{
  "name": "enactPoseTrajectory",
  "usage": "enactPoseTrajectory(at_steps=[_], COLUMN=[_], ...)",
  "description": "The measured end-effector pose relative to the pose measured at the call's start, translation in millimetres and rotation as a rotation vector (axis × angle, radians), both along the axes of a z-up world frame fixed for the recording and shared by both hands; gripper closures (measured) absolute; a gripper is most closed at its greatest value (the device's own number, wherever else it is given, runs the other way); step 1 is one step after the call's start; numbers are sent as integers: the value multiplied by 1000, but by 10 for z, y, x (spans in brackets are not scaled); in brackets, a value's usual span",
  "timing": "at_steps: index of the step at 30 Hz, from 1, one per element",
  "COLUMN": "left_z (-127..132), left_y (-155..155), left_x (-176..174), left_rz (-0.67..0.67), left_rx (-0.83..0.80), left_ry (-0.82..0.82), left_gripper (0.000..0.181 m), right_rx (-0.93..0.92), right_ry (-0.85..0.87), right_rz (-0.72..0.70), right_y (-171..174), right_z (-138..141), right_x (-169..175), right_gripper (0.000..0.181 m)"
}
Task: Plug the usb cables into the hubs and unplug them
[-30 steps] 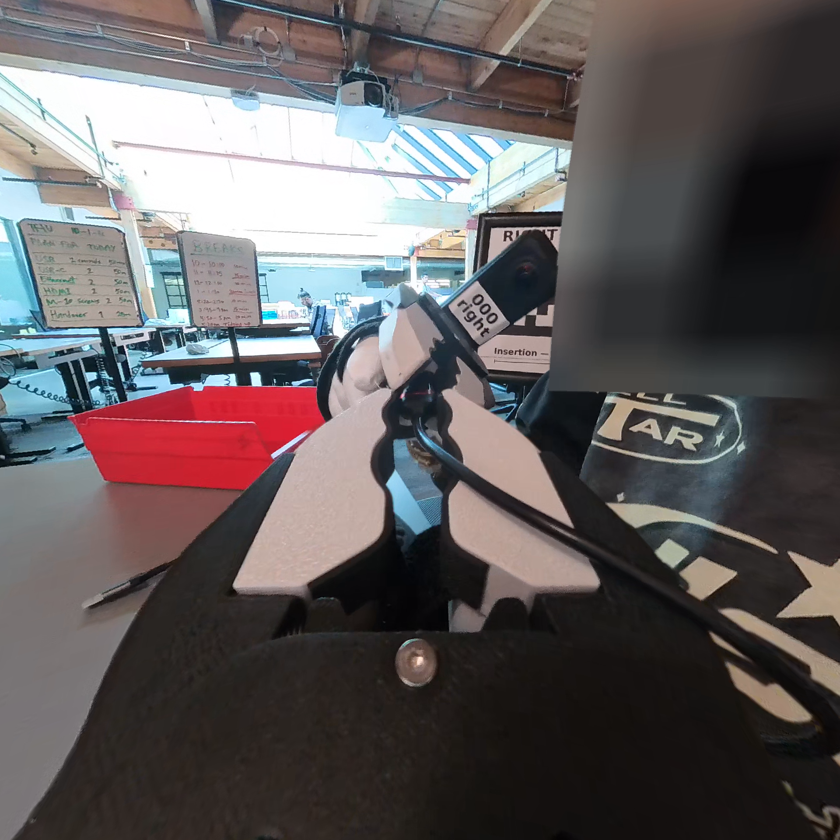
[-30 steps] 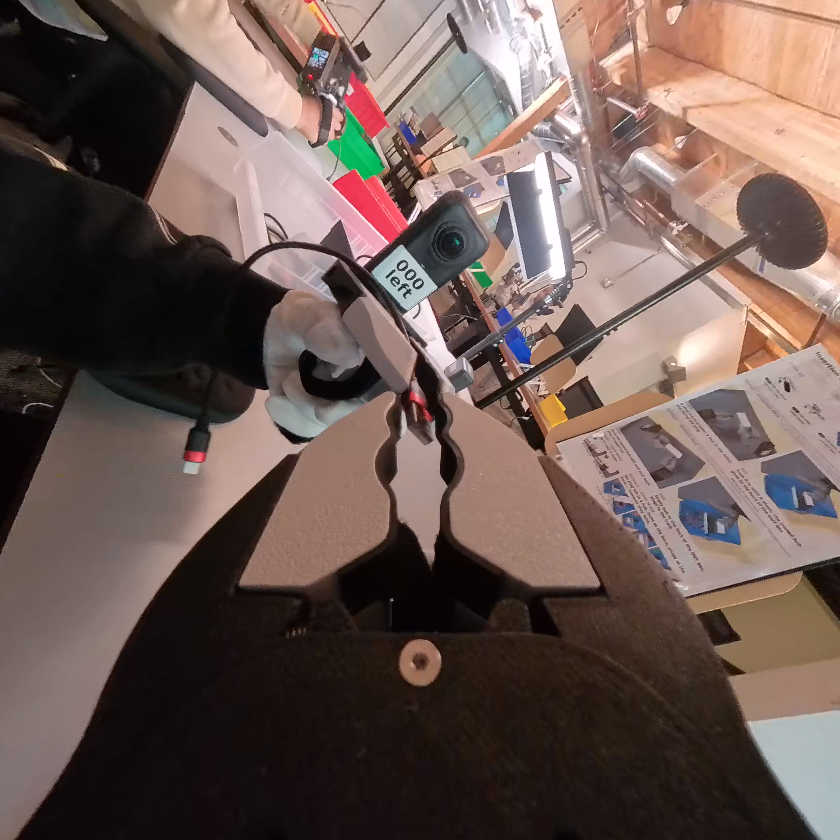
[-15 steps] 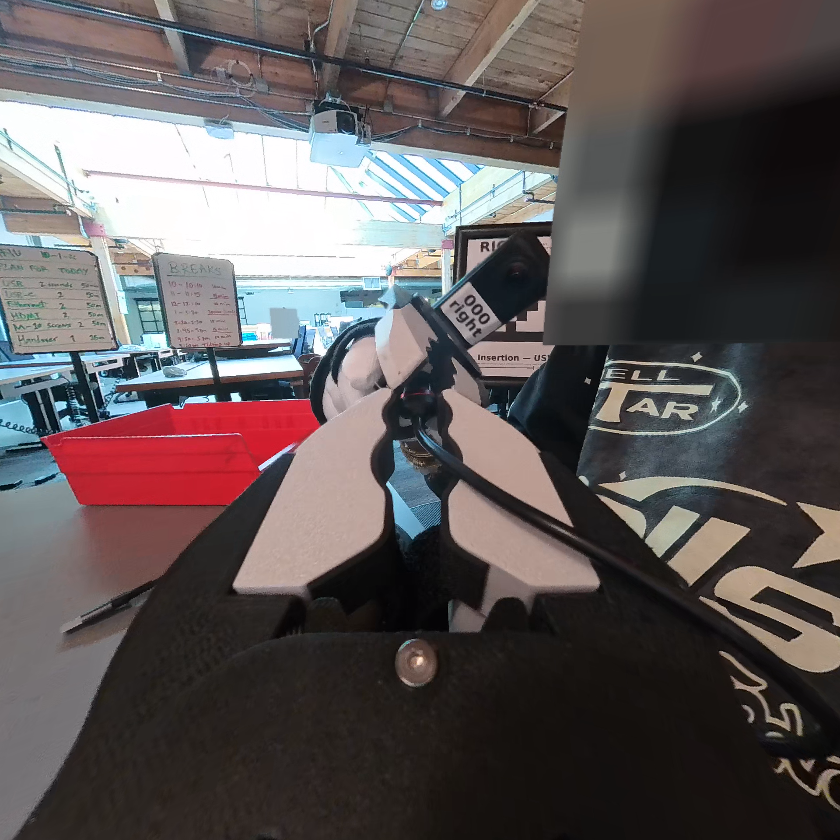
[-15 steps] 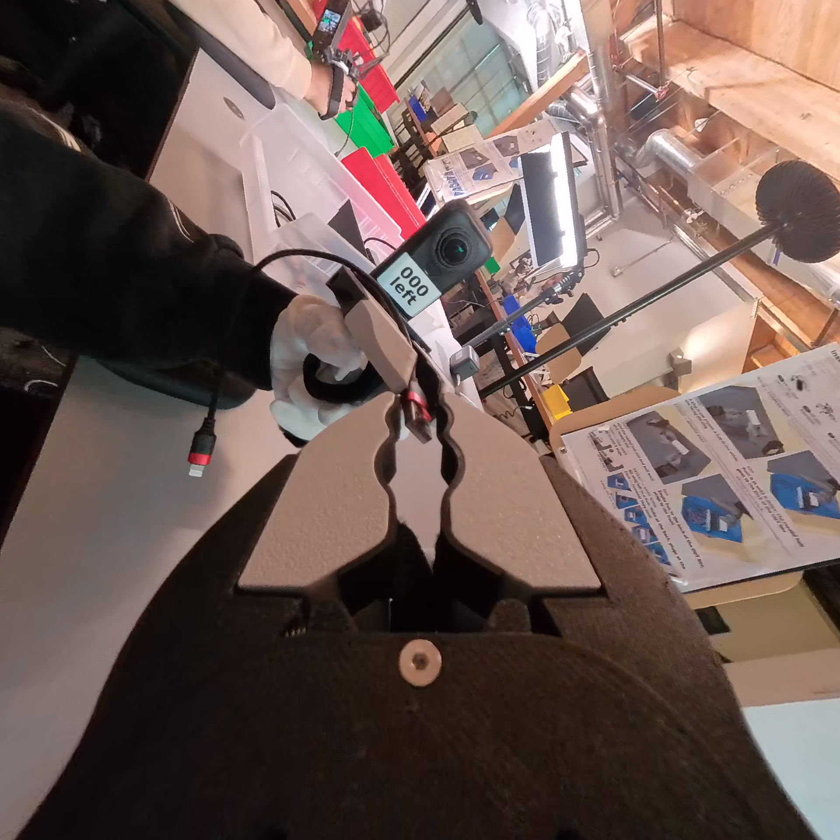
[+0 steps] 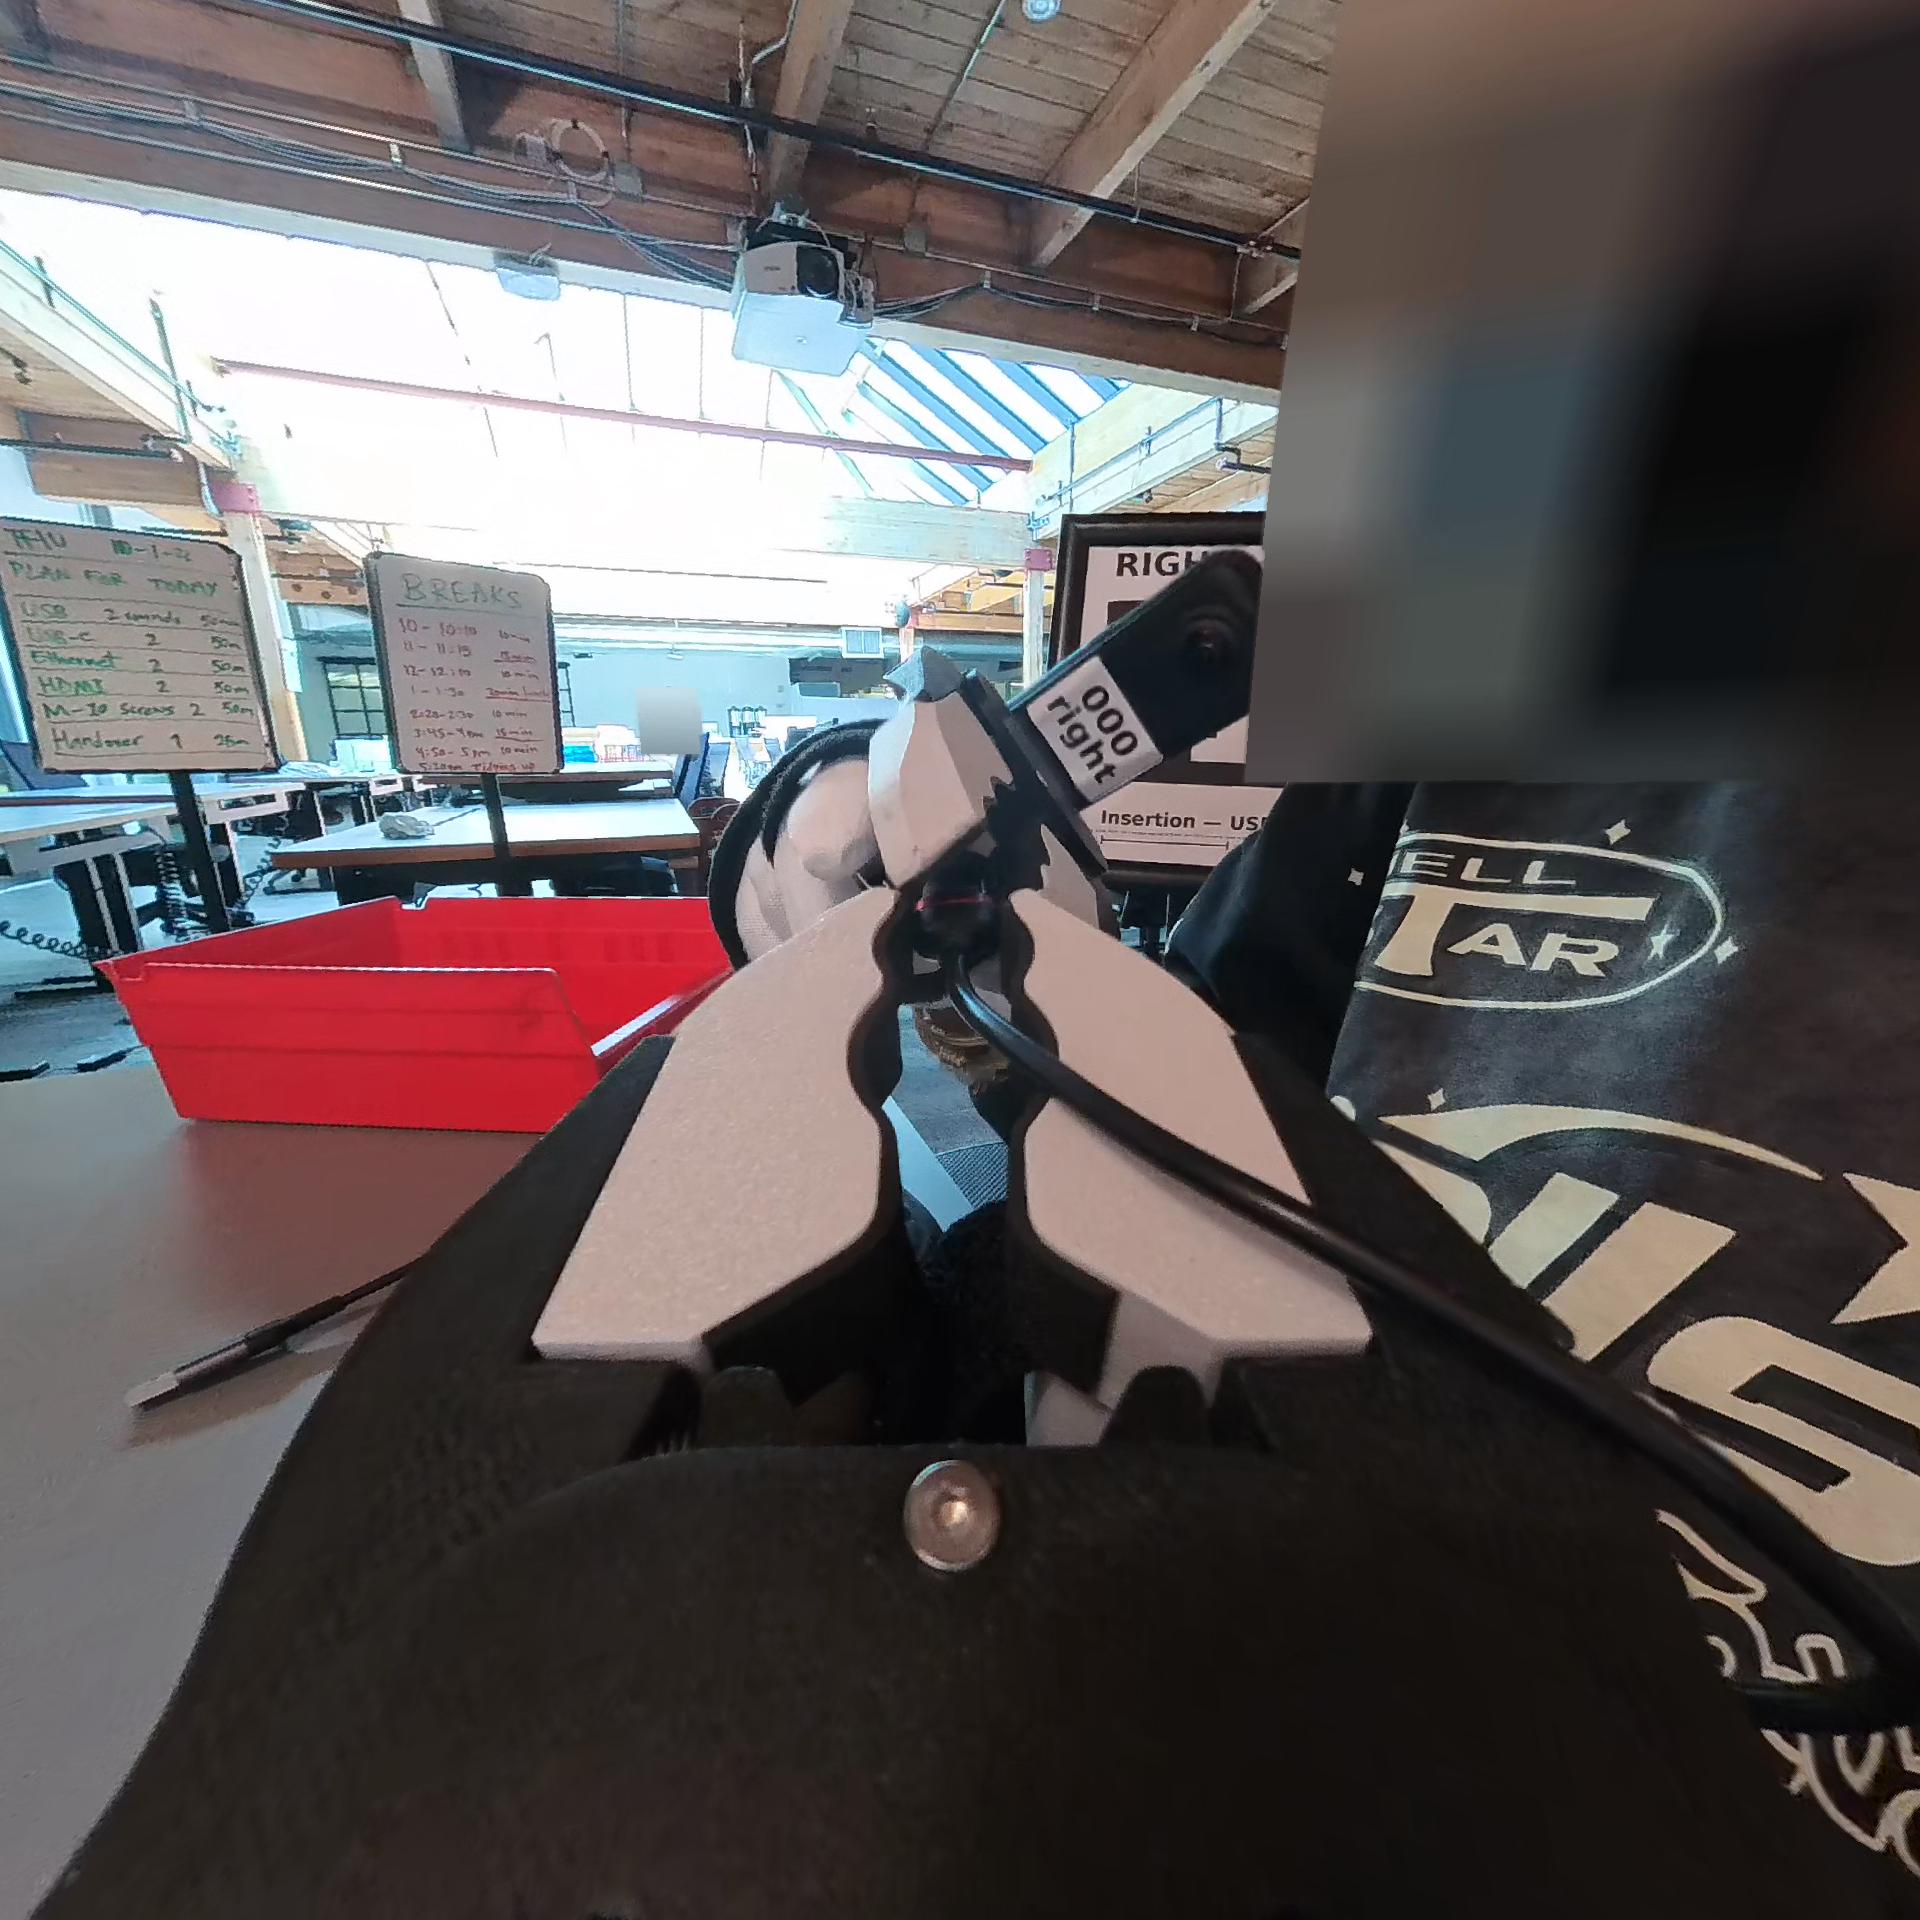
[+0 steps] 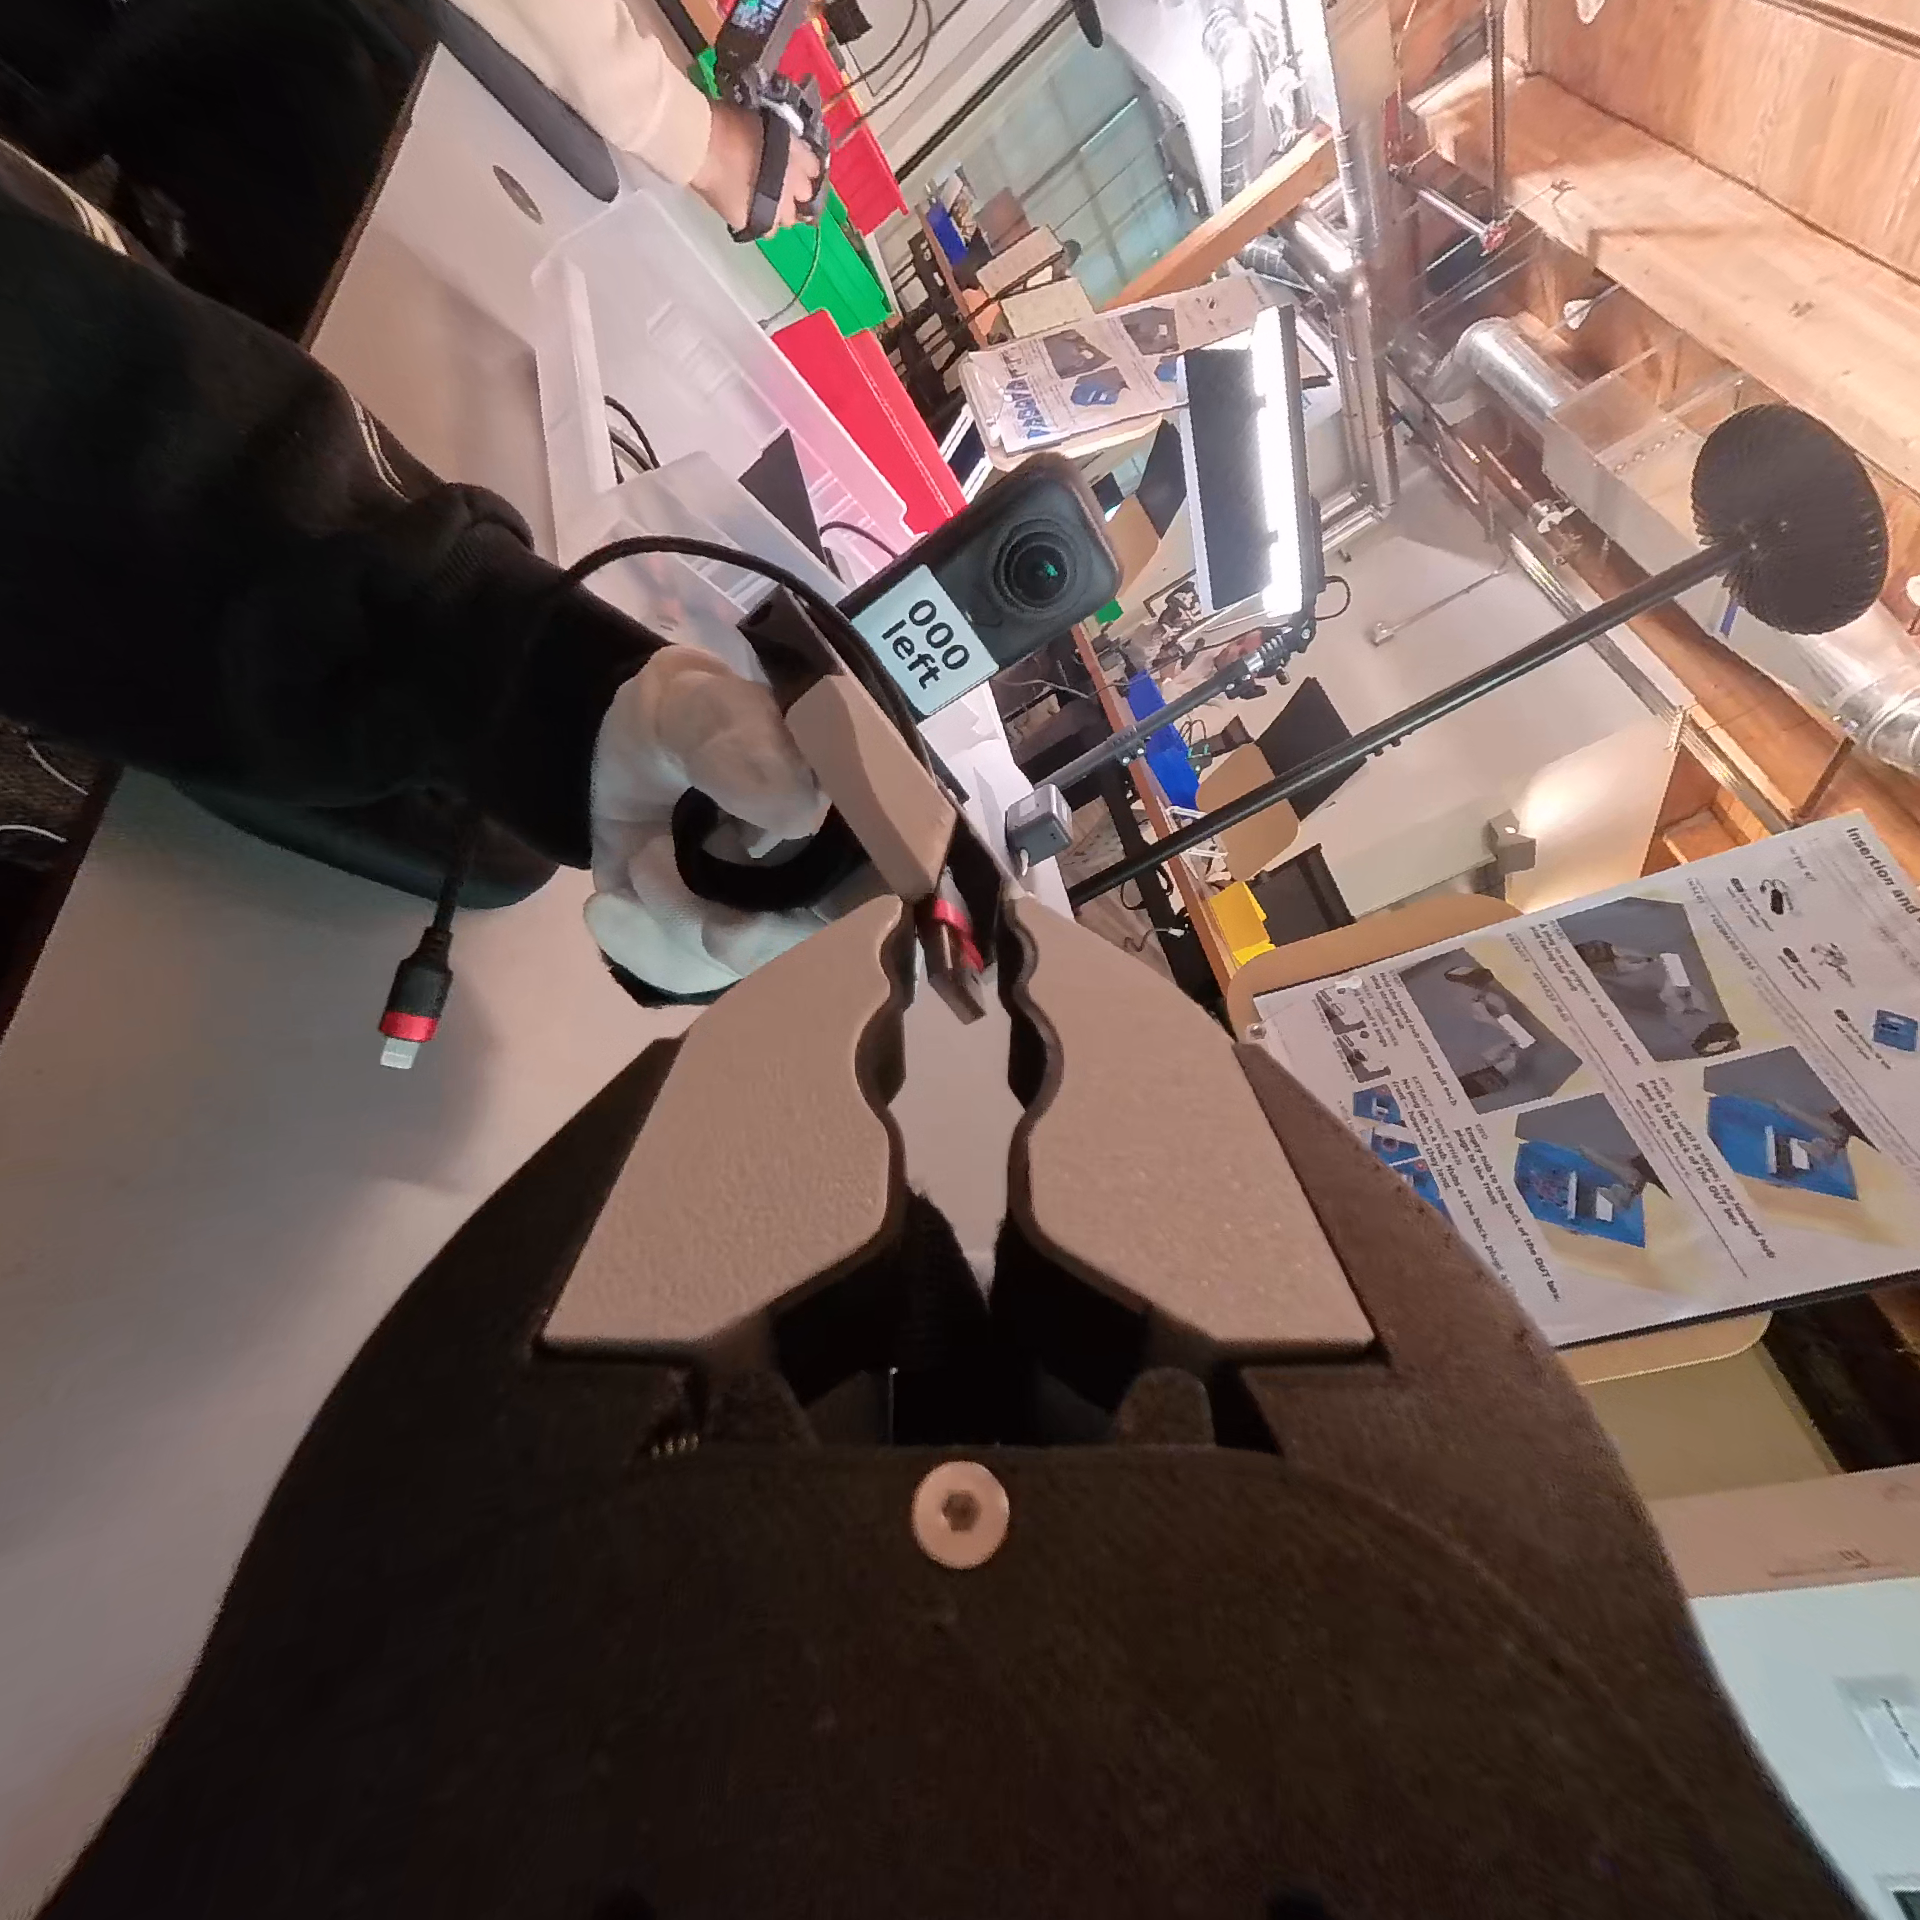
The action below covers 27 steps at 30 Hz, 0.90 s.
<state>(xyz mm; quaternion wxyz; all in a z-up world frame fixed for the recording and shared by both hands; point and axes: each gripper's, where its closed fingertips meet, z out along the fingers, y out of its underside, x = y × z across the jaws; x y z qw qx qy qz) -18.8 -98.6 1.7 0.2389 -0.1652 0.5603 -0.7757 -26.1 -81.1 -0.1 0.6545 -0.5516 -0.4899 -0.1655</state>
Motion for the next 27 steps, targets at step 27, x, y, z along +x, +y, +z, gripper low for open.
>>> enactPoseTrajectory(at_steps=[27], left_z=[9], left_y=[-9], left_x=[67], left_rz=[9], left_rx=[-78], left_ry=[155], left_gripper=[166], right_rx=[147], right_ry=[-82], right_rz=[58], right_y=[-86], right_z=[69], right_x=[39], right_gripper=[165])
